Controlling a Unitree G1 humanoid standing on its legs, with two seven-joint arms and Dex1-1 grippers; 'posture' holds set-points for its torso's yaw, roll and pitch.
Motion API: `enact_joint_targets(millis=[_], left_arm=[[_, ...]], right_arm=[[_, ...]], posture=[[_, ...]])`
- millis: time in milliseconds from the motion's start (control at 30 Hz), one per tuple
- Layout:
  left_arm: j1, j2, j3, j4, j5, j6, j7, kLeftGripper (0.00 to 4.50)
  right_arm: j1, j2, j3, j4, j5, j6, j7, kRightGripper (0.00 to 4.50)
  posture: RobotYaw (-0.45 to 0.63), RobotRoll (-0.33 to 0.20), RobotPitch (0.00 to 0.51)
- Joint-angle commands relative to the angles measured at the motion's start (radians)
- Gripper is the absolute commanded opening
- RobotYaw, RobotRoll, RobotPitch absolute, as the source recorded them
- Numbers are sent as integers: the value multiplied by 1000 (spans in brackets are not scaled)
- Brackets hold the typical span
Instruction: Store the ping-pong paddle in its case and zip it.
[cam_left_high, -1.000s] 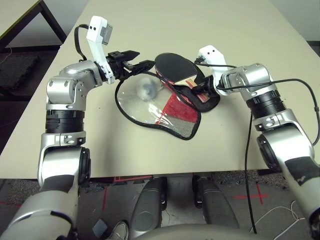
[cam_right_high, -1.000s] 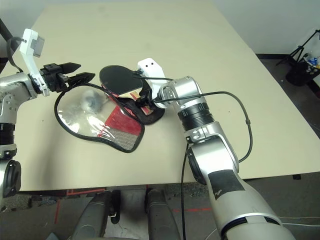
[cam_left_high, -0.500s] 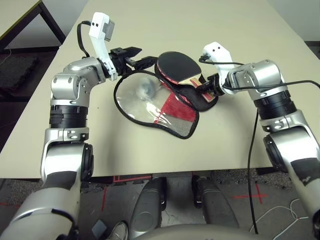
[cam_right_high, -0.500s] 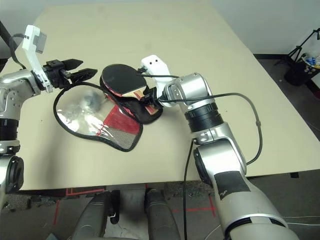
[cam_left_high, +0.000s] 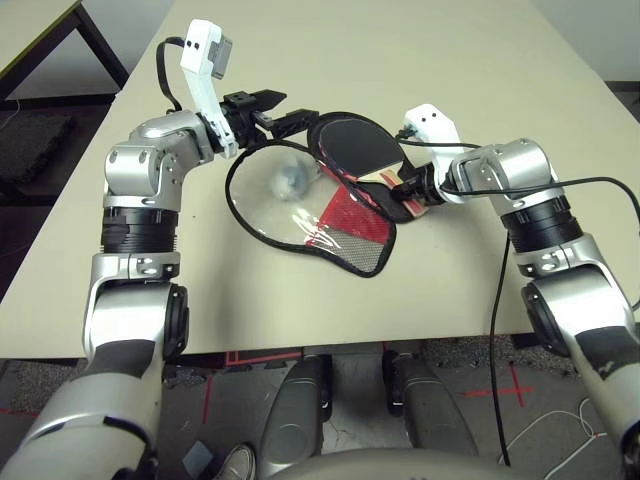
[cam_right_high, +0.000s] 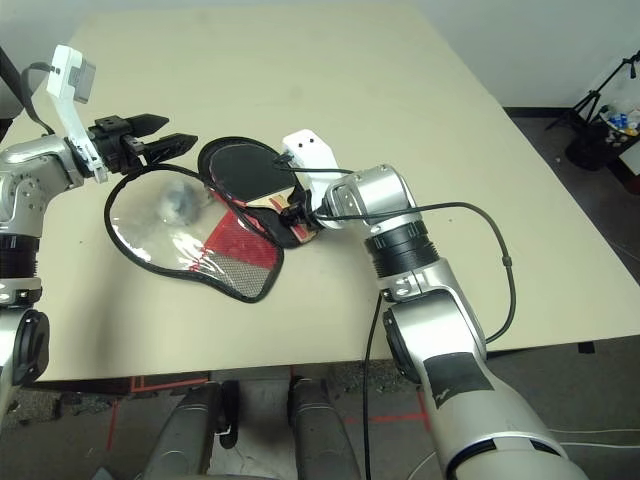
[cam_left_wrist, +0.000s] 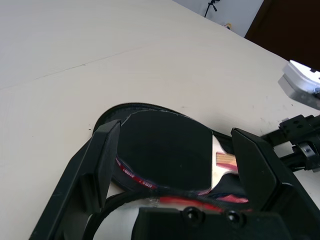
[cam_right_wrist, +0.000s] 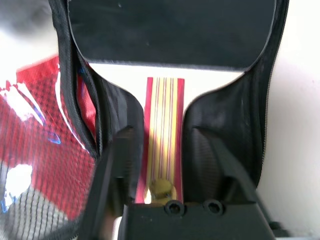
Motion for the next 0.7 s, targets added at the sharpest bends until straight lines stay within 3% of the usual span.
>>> enact_joint_targets(millis=[33, 133, 267, 367, 533, 700], left_arm=[[13, -5, -9, -15, 1, 2, 3, 4500], [12, -7, -8, -17, 2, 3, 4, 4500], [10, 2, -1, -10, 1, 8, 4, 4500], [-8, 43, 9, 48, 26, -27, -1, 4500], [-83, 148, 22, 263, 87, -157, -18, 4500], [-94, 274, 5, 511, 161, -298, -94, 4500]], right_arm=[[-18, 21, -25, 23, 6, -24, -14, 3693], [-18, 26, -35, 33, 4, -38, -19, 4463], [-16, 13, -67, 26, 12, -60, -16, 4463], [-24, -58, -89, 16, 7, -104, 10, 4463], [0, -187, -116, -30, 8, -203, 70, 4463], [114, -270, -161, -153, 34, -265, 121, 4463]], posture=[[90, 0, 186], [91, 0, 186], [92, 0, 185], [98, 0, 186], [94, 0, 187], [86, 0, 193]])
